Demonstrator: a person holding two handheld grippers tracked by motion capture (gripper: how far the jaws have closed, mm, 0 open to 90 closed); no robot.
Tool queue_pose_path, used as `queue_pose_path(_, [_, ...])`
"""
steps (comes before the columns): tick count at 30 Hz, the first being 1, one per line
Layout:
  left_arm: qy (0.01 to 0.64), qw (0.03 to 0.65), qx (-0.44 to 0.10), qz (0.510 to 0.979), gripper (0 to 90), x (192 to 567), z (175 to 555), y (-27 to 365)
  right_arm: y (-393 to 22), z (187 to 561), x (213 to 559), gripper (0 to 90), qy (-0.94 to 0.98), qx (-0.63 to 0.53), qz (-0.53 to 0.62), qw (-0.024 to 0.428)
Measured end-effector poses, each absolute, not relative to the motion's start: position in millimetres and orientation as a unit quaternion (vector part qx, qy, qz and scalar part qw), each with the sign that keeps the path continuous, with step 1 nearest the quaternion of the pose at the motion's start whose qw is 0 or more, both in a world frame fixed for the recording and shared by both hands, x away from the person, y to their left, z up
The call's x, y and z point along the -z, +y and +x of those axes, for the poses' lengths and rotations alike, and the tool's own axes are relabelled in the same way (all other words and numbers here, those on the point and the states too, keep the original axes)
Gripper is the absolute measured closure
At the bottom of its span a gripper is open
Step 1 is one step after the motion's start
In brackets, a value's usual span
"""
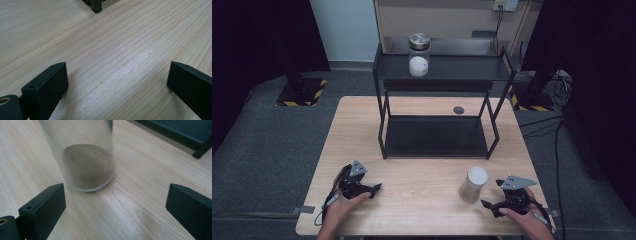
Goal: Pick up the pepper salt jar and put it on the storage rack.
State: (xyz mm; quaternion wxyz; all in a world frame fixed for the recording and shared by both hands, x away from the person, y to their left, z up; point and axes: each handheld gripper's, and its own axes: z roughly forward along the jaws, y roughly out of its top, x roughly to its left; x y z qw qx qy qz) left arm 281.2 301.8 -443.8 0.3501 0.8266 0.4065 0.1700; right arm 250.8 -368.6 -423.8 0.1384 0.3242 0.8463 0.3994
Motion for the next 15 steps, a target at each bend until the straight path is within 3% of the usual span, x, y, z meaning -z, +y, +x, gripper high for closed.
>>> queue_pose_path(15, [0.407,0.35,-0.17,0.826,2.6,443.8,281.2,301.8,-363.4,254.4,408.7,3.6,0.855,-0.401,0.3,0.136])
